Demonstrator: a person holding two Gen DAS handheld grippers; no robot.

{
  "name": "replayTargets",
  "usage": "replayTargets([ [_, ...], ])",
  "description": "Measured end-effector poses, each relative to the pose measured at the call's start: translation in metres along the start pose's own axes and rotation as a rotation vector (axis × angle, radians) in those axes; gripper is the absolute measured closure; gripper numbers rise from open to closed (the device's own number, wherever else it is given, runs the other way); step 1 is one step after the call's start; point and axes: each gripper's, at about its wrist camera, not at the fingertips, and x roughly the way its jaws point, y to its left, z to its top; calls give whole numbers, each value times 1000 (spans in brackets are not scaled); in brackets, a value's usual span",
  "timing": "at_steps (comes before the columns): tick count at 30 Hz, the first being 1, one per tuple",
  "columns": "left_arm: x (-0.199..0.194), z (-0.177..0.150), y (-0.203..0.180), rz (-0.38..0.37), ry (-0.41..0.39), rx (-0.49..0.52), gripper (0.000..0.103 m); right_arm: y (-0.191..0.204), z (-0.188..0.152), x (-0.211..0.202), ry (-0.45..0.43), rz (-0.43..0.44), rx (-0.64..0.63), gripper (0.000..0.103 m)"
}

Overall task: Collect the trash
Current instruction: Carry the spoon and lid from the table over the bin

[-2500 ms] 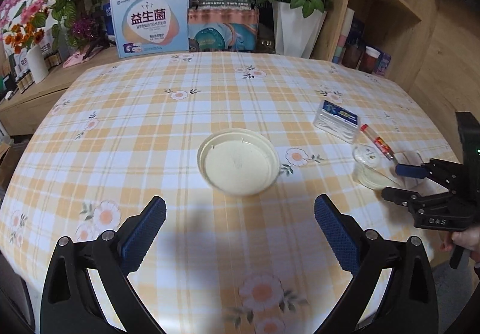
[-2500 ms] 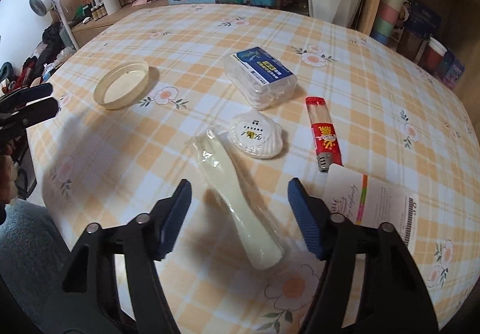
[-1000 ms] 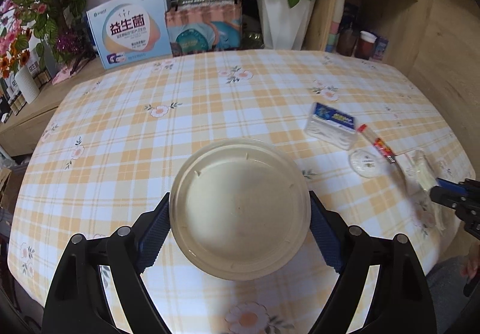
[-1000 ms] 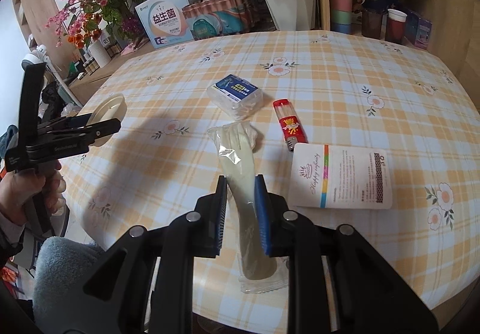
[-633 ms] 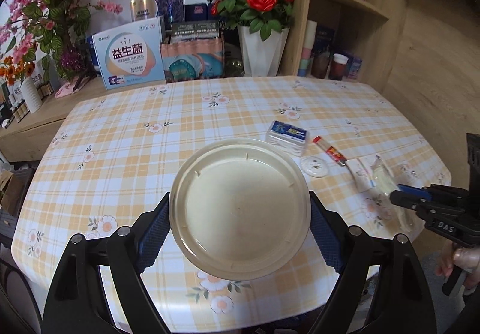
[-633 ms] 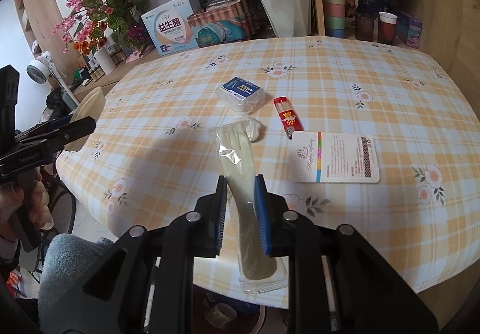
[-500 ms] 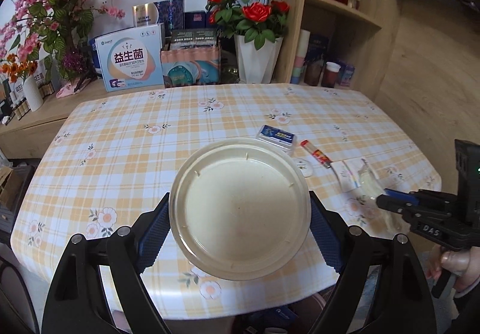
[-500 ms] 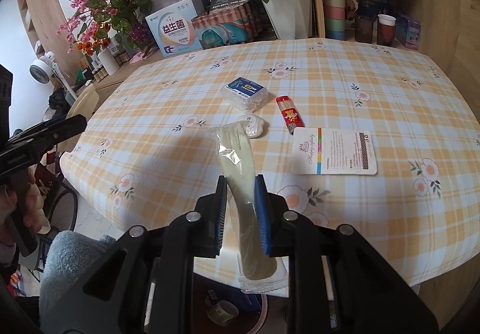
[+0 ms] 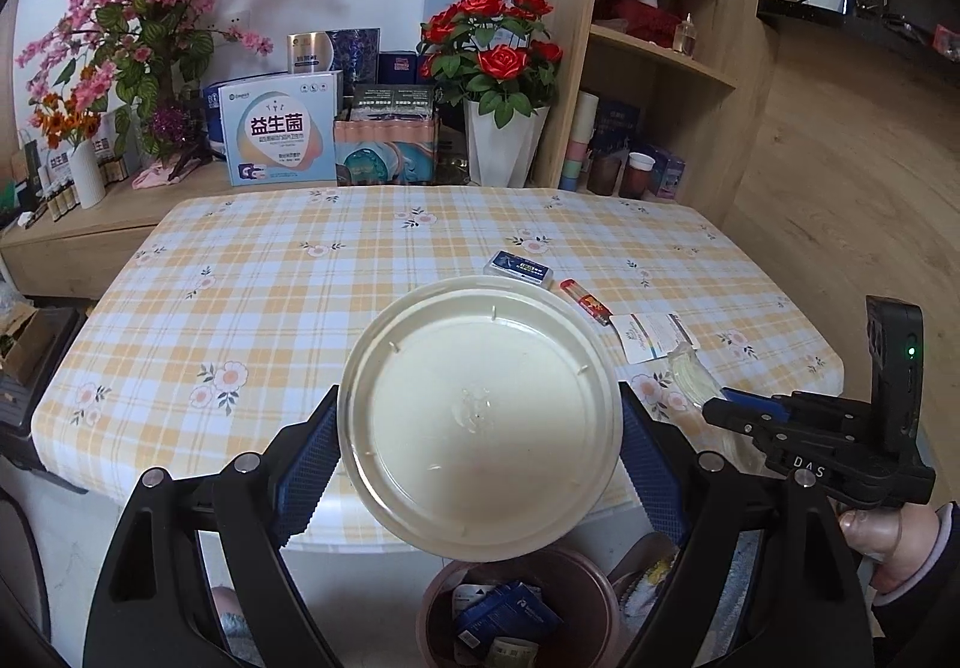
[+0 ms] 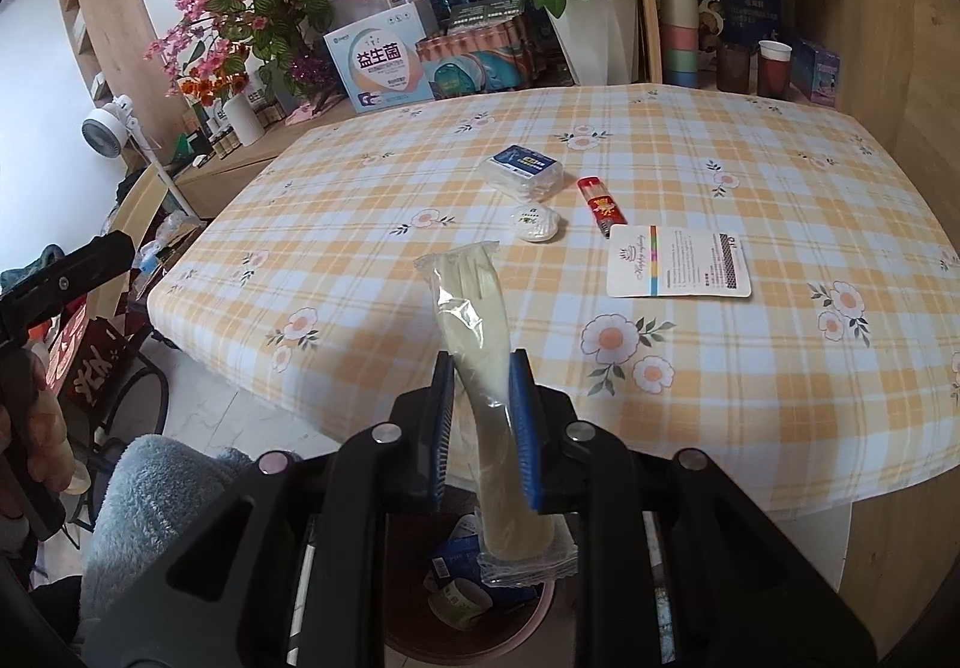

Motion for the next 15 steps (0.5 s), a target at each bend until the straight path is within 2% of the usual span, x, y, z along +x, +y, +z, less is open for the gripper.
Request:
replayTargets([
  [15,-54,-23,-1,4,-43,-29,20,32,-25,-35,-23,17,-53,81],
])
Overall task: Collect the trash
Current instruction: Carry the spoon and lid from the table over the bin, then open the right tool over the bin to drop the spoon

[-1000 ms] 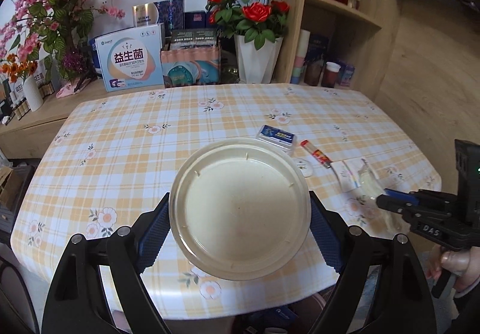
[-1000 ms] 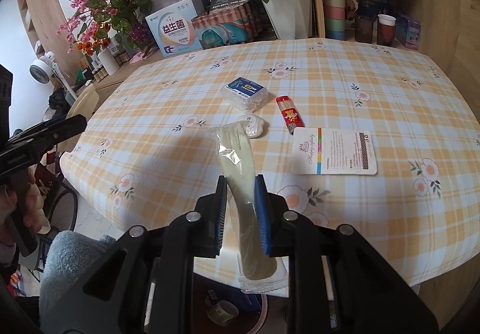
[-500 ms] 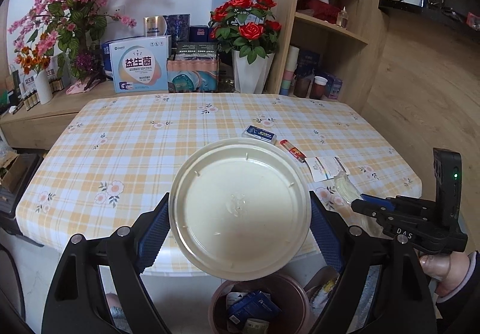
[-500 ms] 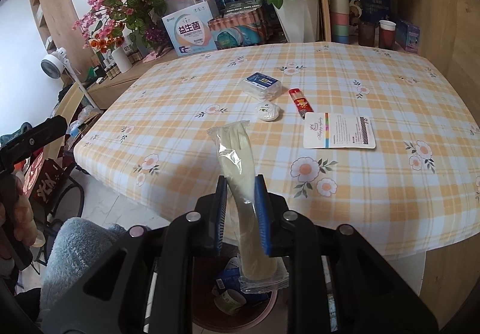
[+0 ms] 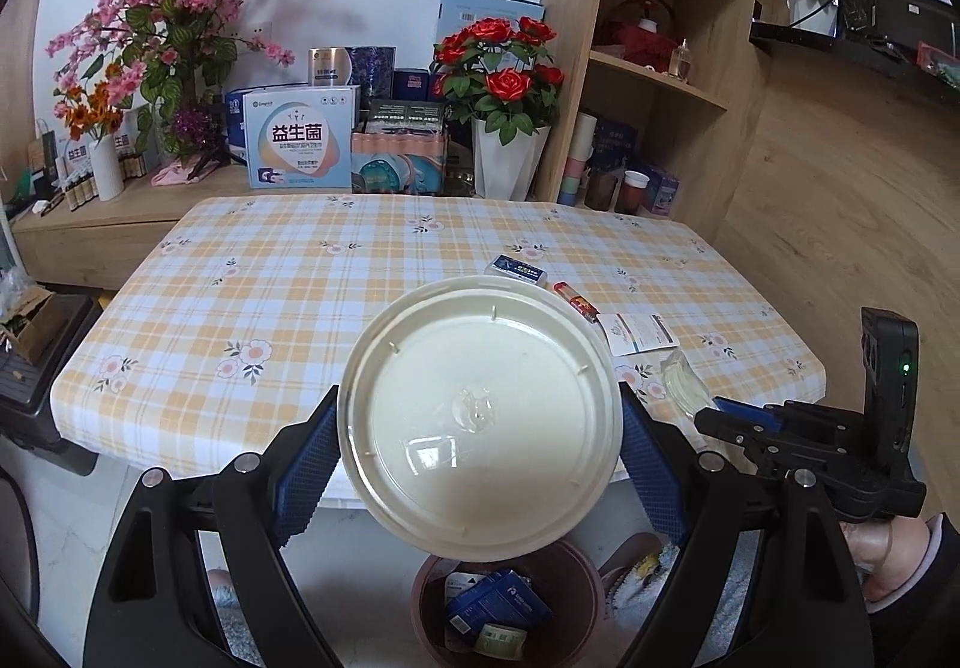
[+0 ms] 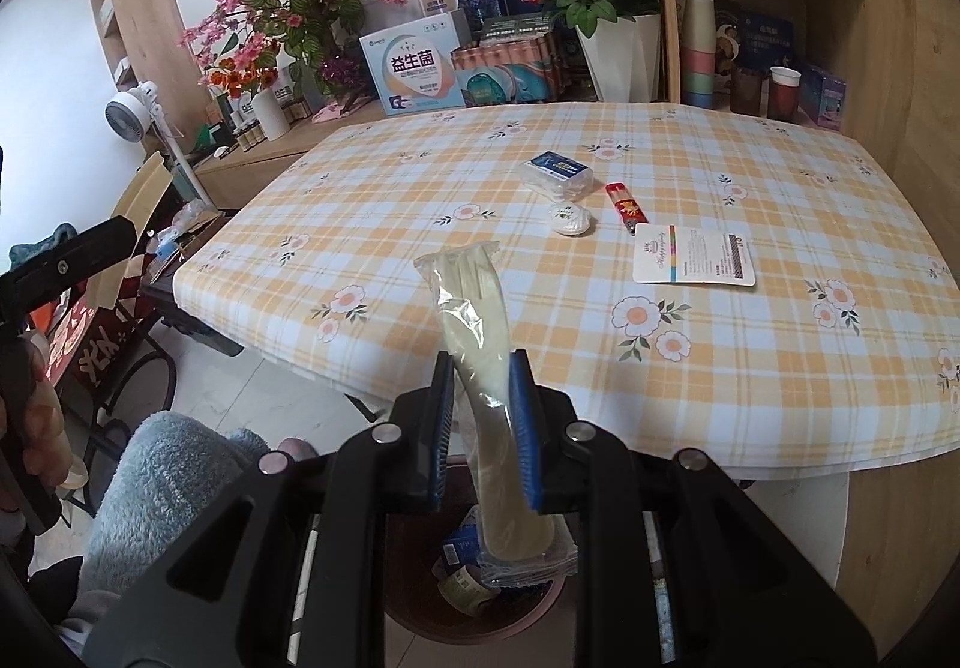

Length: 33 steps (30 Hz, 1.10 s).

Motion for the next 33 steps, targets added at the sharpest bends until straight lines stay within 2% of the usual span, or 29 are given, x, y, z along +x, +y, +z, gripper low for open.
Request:
replayTargets([
  [9,-11,-12,6,2,-7,-24,20,17,-16,2,48,17,-36,81],
  [26,1,-23,11,2,21,-40,20,30,-28,22,95,61,-42,80],
  [32,3,-33,11,-8,33,-52,20,35,-32,21,60,79,-37,65],
  [33,3,-34,11,-7,34,-55,20,35,-33,20,50,74,-37,56],
])
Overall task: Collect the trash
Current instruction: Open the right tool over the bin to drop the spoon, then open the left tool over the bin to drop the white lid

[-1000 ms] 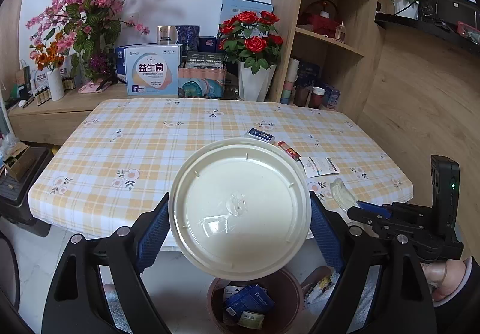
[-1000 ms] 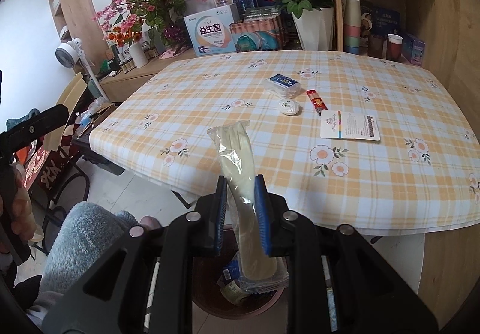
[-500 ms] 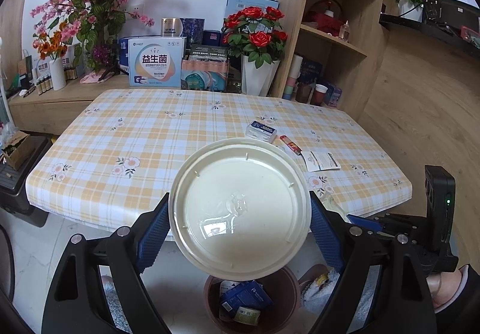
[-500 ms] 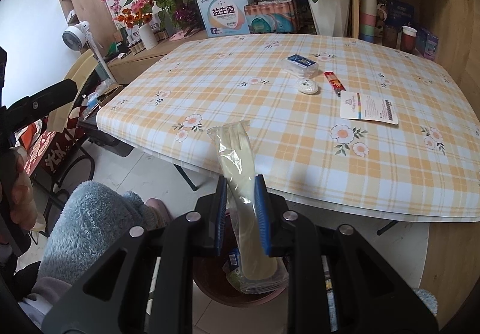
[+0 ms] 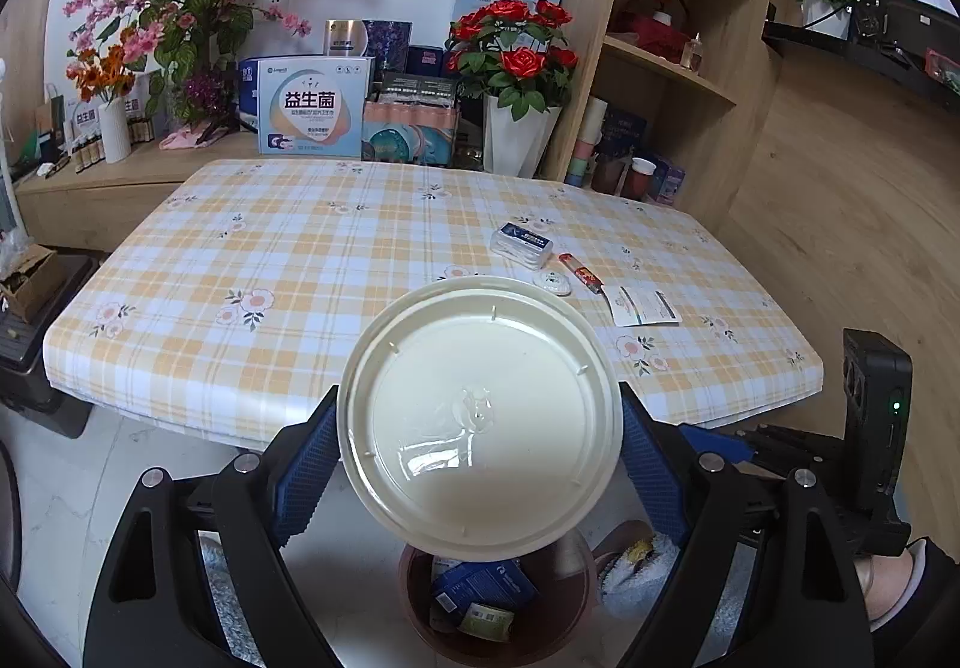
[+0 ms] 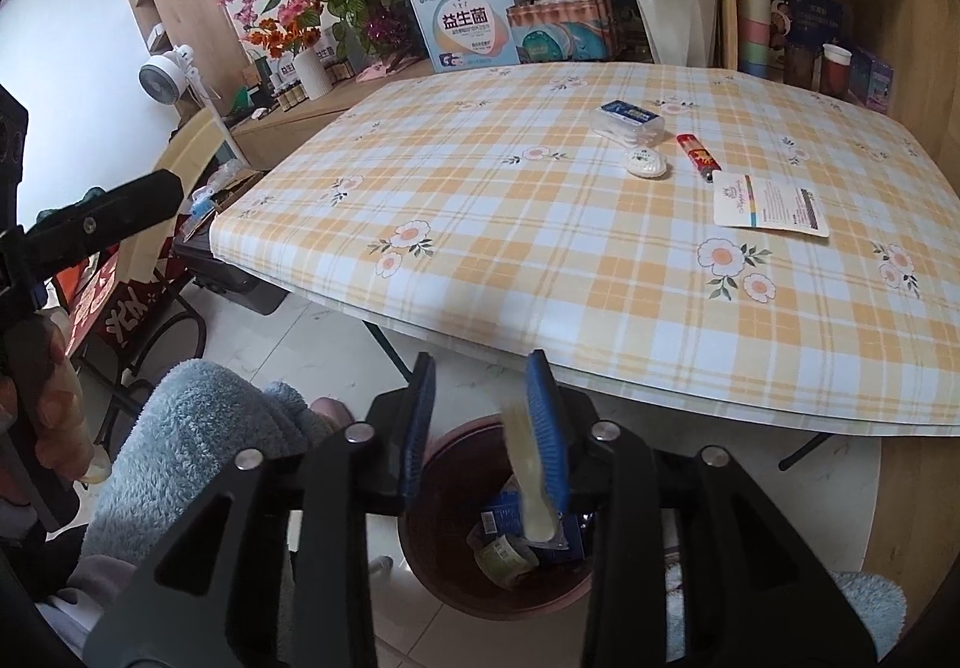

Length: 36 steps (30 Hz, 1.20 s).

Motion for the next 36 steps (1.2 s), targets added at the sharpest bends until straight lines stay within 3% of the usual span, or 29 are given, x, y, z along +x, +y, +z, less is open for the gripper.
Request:
replayTargets([
  [7,9,-15,0,-6,31,-26,20,-7,-6,-10,-97,-108,25,11],
  [13,21,-26,-7,-15,70,-18,19,-28,-12,-12,-121,-174,85,6],
  [25,40,-30,-26,-38,119,31,19,-46,-18,-11,-119,-198,153,6],
  [36,53,-30,-38,-133,152,38,13,-56,-21,-18,-137,-239,186,6],
])
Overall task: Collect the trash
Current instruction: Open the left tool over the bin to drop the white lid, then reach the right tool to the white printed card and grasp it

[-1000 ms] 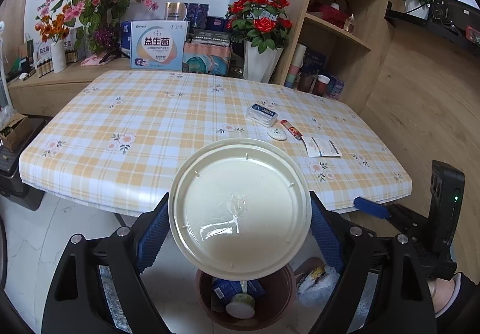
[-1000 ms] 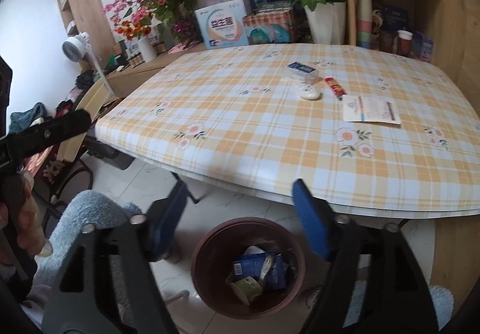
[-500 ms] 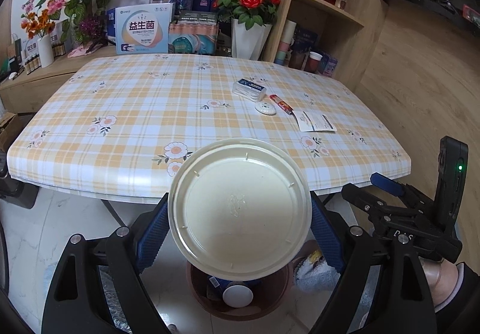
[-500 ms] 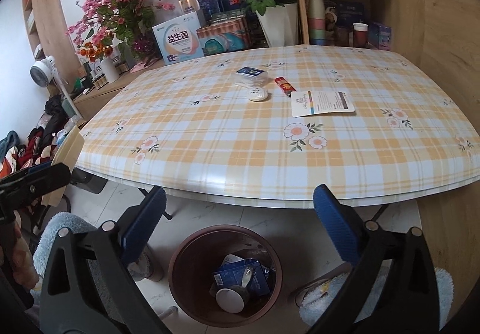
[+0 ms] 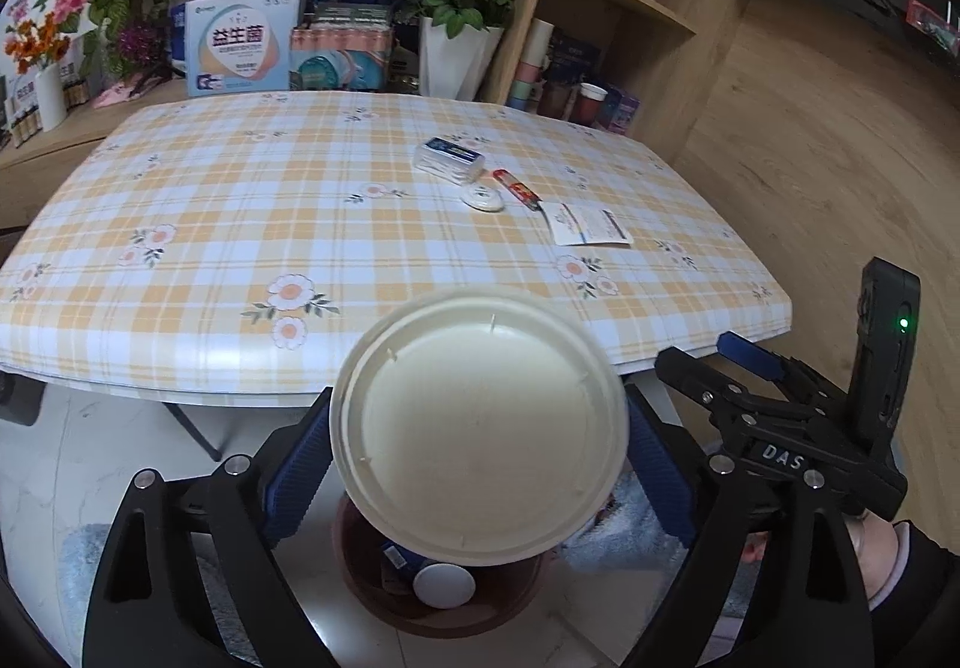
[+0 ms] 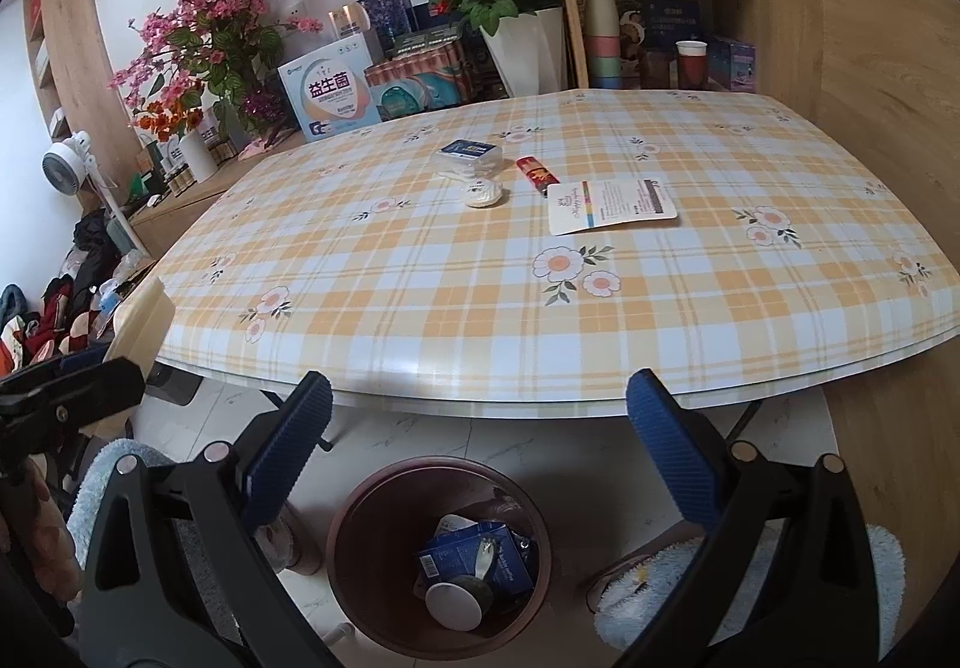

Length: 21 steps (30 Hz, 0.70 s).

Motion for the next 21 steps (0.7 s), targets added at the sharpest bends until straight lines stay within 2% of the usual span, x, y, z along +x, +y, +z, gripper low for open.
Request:
replayTargets([
  [2,0,-2,0,0,-8,0,9,-1,-1,0,0,-6,2,6],
  [5,-4,-2,3,12,-27,-9,8,0,-1,0,2,-8,-1,6],
  [12,-14,-2,20,90,-84,-60,6,1,-3,0,7,-15,-7,6],
  [21,-14,-6,34,126,-88,-97,6,0,-7,4,26,-27,-8,6],
])
